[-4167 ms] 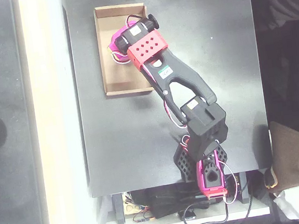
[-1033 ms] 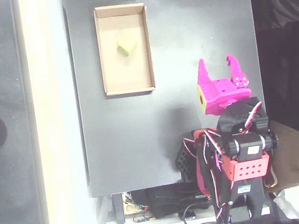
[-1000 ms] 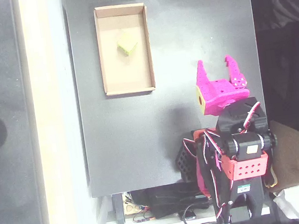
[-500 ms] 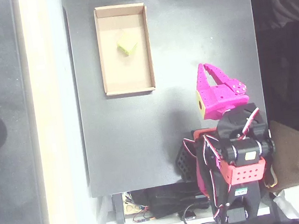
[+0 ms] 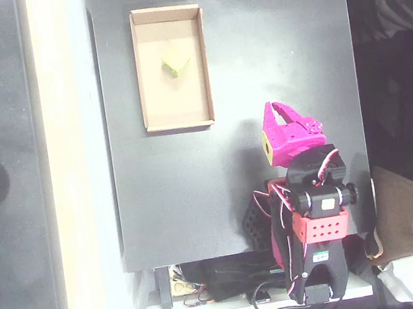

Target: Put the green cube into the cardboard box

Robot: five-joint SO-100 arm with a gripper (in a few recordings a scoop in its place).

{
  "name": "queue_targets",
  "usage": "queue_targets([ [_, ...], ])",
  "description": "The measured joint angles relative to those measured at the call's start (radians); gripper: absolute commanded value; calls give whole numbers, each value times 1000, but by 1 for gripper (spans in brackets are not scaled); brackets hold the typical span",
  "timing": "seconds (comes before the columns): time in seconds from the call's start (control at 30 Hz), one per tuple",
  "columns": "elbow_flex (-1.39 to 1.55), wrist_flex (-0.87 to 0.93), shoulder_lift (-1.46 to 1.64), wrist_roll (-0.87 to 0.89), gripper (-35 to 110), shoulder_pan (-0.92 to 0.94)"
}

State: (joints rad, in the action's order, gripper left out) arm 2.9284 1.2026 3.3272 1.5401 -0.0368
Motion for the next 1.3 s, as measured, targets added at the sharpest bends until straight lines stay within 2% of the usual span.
queue_targets([
  [0.57,207,0,14,0,0,-2],
  [0.93,216,0,11,0,0,-15],
  [1.3,216,149,11,0,0,-14],
])
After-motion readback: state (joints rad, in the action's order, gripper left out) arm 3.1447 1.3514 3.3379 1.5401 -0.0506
